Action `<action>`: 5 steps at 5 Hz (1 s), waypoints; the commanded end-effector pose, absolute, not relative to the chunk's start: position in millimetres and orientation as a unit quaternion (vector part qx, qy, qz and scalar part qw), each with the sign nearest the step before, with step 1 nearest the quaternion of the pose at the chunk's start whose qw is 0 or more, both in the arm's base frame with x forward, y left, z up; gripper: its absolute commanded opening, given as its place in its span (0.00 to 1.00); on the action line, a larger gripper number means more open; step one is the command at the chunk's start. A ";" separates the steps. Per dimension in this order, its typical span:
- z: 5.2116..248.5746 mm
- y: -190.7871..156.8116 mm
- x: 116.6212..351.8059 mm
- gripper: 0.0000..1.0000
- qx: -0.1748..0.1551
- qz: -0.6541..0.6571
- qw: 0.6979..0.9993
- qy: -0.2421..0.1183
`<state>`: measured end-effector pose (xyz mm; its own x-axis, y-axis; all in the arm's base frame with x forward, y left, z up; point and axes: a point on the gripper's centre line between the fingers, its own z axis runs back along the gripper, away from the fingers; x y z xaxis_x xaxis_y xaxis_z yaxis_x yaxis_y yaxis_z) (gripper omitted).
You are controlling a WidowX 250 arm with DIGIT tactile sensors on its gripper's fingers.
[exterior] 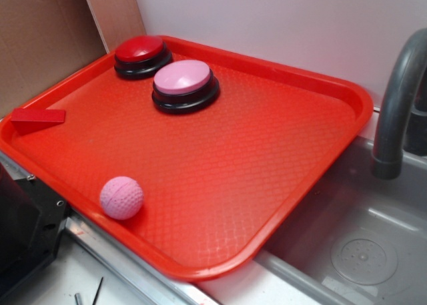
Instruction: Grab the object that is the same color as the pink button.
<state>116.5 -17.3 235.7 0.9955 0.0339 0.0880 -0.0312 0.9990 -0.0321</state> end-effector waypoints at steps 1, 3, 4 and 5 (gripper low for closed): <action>235.7 -17.3 116.5 1.00 -0.015 0.016 0.999 -0.044; 178.7 -103.7 114.0 1.00 -0.012 0.025 1.000 -0.015; 158.4 -127.7 104.8 1.00 -0.045 -0.003 0.998 -0.044; 126.4 -123.8 102.9 1.00 -0.057 -0.013 0.997 -0.048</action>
<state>100.3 -118.8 117.8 0.9969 -0.0228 0.0753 0.0292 0.9960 -0.0846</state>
